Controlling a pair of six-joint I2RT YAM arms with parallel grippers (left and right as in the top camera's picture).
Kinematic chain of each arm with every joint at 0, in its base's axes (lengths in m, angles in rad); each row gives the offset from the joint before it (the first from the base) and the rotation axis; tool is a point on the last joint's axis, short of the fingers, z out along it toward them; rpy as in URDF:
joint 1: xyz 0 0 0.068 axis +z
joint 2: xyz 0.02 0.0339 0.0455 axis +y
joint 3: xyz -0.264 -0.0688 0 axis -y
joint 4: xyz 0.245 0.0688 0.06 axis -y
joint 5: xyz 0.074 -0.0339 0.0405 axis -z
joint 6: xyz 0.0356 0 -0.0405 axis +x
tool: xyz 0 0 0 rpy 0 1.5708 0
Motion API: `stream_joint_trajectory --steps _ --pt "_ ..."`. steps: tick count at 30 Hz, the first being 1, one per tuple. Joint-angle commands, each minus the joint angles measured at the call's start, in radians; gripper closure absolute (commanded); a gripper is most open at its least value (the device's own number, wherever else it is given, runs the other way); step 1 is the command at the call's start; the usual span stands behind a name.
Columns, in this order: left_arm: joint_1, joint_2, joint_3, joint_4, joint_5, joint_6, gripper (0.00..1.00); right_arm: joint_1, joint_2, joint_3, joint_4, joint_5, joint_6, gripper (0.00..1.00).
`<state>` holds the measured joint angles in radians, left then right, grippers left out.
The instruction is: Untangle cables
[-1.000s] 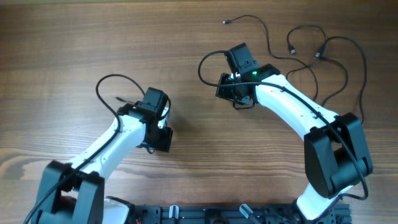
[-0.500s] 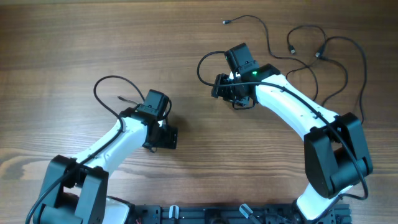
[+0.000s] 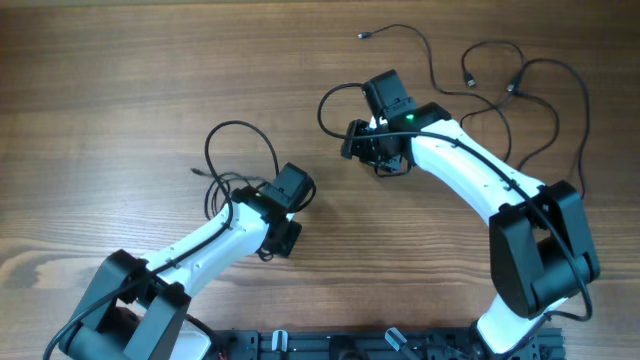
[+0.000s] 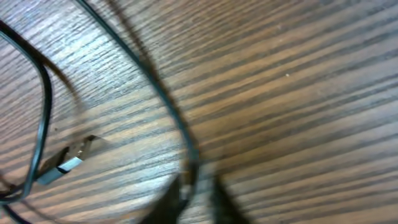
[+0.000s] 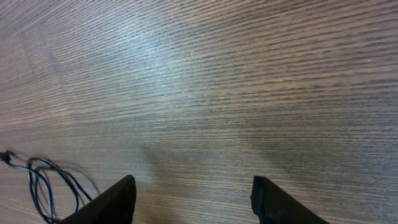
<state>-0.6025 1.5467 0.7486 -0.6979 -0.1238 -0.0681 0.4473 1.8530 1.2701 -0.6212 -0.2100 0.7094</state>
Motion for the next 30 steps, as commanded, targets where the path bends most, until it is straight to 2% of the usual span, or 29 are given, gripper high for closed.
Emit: stream_joint_trajectory --steps 1,3,6,8,10,13,14,15,17,19,21,23,25,27,29,30 --pt "-0.004 0.005 -0.001 0.038 -0.024 0.026 0.96 -0.041 0.008 -0.005 -0.001 -0.058 -0.001 0.39" --pt "0.01 -0.016 0.053 0.066 -0.023 0.034 0.96 -0.071 0.008 -0.005 -0.002 -0.133 -0.004 0.39" --pt "0.06 -0.06 0.248 0.039 0.036 0.034 0.96 -0.117 0.008 -0.005 -0.002 -0.309 -0.076 0.39" --pt "0.109 -0.083 0.367 0.017 0.122 0.026 0.96 -0.139 0.008 -0.005 0.0 -0.395 -0.164 0.32" --pt "0.189 -0.105 0.504 0.006 0.234 -0.078 0.96 -0.151 0.008 -0.004 0.013 -0.49 -0.246 0.2" --pt "0.328 -0.121 0.657 0.008 0.467 -0.263 0.96 -0.151 0.008 -0.004 0.051 -0.624 -0.294 0.17" --pt "0.367 -0.125 0.678 0.019 0.553 -0.306 0.96 -0.15 0.008 -0.004 0.078 -0.709 -0.363 0.17" --pt "0.41 -0.13 0.681 0.051 0.663 -0.346 0.92 -0.15 0.008 -0.004 0.12 -0.877 -0.487 0.17" --pt "0.483 -0.133 0.681 0.111 0.854 -0.444 0.96 -0.15 0.007 -0.004 0.19 -1.08 -0.579 0.17" --pt "0.57 -0.133 0.681 0.156 0.985 -0.623 0.96 -0.151 0.007 -0.004 0.325 -1.202 -0.535 0.17" --pt "0.646 -0.133 0.681 0.139 1.043 -0.673 0.96 -0.151 0.007 -0.004 0.53 -1.186 -0.26 0.18" --pt "0.678 -0.133 0.681 0.093 1.046 -0.63 0.96 -0.15 0.007 -0.004 0.656 -1.106 -0.07 0.17" --pt "0.683 -0.132 0.679 0.011 0.991 -0.514 0.95 -0.15 0.007 -0.005 0.671 -1.033 -0.091 0.18" --pt "0.683 -0.13 0.678 -0.14 0.778 -0.449 0.91 -0.15 0.007 -0.005 0.552 -0.819 -0.139 0.21" --pt "0.683 -0.121 0.678 -0.235 0.595 -0.429 0.82 -0.146 0.008 -0.005 0.417 -0.569 -0.163 0.3" --pt "0.683 -0.115 0.678 -0.275 0.523 -0.429 0.82 -0.145 0.008 -0.005 0.368 -0.446 -0.16 0.36"
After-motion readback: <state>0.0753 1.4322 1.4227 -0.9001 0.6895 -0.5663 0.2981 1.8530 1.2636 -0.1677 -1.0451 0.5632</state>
